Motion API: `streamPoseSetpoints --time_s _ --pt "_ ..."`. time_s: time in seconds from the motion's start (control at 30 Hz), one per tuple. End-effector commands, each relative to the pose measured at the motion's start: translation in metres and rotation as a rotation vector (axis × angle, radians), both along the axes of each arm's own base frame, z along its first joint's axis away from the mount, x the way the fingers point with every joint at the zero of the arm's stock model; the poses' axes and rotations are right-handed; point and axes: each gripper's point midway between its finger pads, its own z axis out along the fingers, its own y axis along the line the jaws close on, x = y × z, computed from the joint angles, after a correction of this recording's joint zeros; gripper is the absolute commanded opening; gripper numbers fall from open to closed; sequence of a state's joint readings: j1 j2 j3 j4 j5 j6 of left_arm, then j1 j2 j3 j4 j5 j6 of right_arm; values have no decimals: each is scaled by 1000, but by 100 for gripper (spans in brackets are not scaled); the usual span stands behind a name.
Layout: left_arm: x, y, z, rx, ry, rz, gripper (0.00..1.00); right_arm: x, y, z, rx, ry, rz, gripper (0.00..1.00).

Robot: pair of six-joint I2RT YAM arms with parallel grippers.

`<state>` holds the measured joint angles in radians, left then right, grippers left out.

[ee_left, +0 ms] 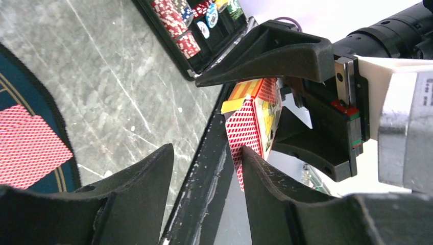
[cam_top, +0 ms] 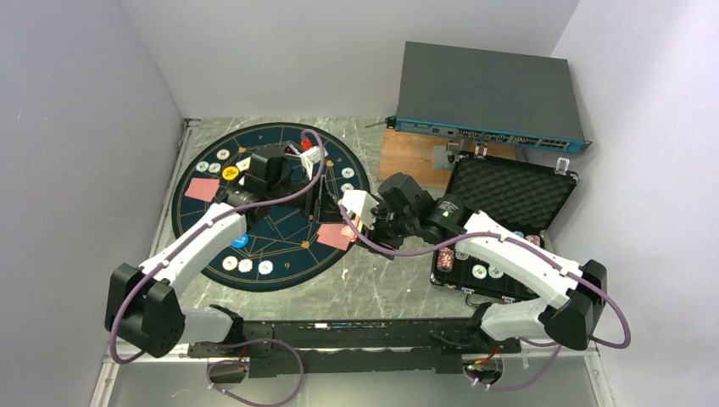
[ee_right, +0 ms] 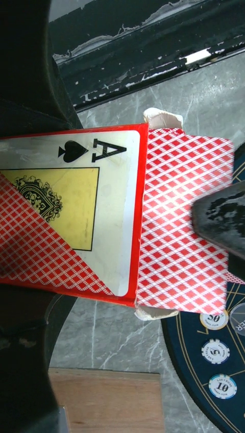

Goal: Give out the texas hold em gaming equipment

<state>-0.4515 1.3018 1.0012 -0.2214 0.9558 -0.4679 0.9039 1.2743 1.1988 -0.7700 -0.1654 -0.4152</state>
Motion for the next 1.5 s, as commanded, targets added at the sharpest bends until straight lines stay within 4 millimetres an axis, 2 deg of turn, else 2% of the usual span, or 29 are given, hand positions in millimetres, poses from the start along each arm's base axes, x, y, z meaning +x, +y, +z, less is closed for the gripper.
streamPoseSetpoints --time_s 0.0,0.13,0.2,0.3,0.4,0.47,0.63,0.73,0.8,0.9,1.0,1.13,1.23,1.33,1.47 --pt "4 9 26 -12 -198 14 58 0 7 25 85 -49 12 0" --pt "-7 4 40 -74 -230 -34 71 1 8 24 87 -51 14 0" --pt "-9 -2 38 -72 -214 -42 76 2 10 24 90 -52 17 0" --pt "-9 -13 27 -45 -153 -49 76 3 12 27 96 -54 17 0" --pt "-4 -16 12 -15 -78 -27 70 3 12 30 101 -56 14 0" --pt "-2 -14 9 -2 -75 -17 61 2 10 31 103 -59 10 0" --pt "-4 0 16 -45 -69 -6 36 0 6 28 96 -55 5 0" --pt "-10 7 14 -49 -69 -26 11 0 5 26 93 -57 3 0" --pt "-11 15 9 -40 -54 -19 1 0 5 25 90 -58 2 0" --pt "3 42 -2 -23 -16 66 0 0 3 24 86 -61 2 0" --pt "25 77 -14 -2 19 202 0 0 2 23 89 -63 -3 0" --pt "56 117 -43 17 99 412 0 -1 2 20 88 -58 -4 0" --pt "81 139 -72 42 175 564 0 -1 2 18 85 -53 -1 0" --pt "104 151 -101 75 255 660 0 -1 2 17 77 -49 2 0" --pt "133 168 -125 109 313 789 0 -3 0 16 67 -40 -3 0"
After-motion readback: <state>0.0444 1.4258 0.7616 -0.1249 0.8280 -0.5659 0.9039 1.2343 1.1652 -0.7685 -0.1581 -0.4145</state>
